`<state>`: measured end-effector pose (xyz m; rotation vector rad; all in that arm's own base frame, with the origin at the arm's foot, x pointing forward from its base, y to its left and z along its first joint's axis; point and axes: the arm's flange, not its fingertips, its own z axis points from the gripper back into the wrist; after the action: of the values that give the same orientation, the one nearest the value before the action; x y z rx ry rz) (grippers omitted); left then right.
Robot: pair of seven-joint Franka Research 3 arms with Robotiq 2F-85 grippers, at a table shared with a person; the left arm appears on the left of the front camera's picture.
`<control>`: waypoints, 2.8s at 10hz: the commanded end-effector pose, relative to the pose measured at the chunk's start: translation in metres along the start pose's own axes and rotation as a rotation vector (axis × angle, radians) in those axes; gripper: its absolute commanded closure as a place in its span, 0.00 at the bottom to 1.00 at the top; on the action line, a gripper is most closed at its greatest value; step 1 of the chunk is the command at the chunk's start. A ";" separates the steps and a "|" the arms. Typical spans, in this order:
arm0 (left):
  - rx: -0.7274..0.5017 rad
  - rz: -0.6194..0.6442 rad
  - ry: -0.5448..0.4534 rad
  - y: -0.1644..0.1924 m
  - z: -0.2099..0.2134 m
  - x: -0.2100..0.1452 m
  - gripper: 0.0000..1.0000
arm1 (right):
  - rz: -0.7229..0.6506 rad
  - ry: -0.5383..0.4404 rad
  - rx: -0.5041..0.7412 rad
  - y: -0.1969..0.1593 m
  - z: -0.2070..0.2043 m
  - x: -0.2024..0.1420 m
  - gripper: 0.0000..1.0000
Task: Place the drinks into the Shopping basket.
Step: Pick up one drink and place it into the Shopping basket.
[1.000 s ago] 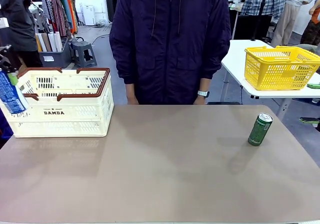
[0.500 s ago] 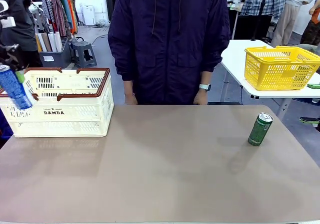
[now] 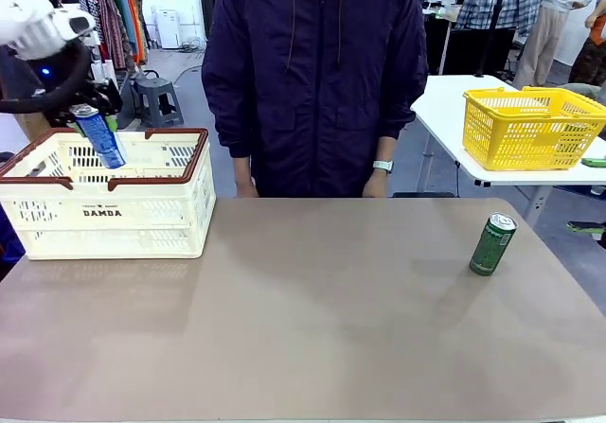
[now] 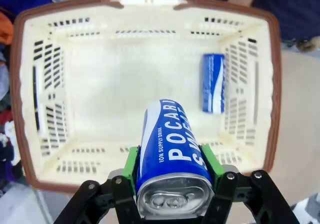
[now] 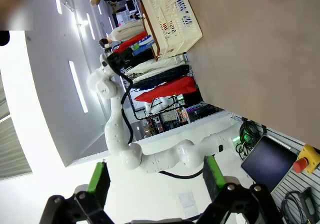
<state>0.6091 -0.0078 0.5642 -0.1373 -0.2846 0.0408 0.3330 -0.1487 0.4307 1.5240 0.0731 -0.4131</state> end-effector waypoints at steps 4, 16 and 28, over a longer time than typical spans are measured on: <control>0.056 0.000 0.065 0.000 -0.088 0.005 1.00 | -0.017 0.003 0.006 0.006 0.000 -0.002 0.00; 0.099 -0.022 0.236 -0.002 -0.157 -0.004 0.00 | -0.017 0.003 0.006 0.006 0.000 -0.002 0.00; -0.884 0.180 0.338 0.091 0.142 -0.194 0.00 | -0.017 0.003 0.006 0.006 0.000 -0.002 0.00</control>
<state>0.4042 0.0740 0.6651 -0.9354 0.0021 0.0870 0.3333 -0.1487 0.4305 1.5238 0.0741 -0.4133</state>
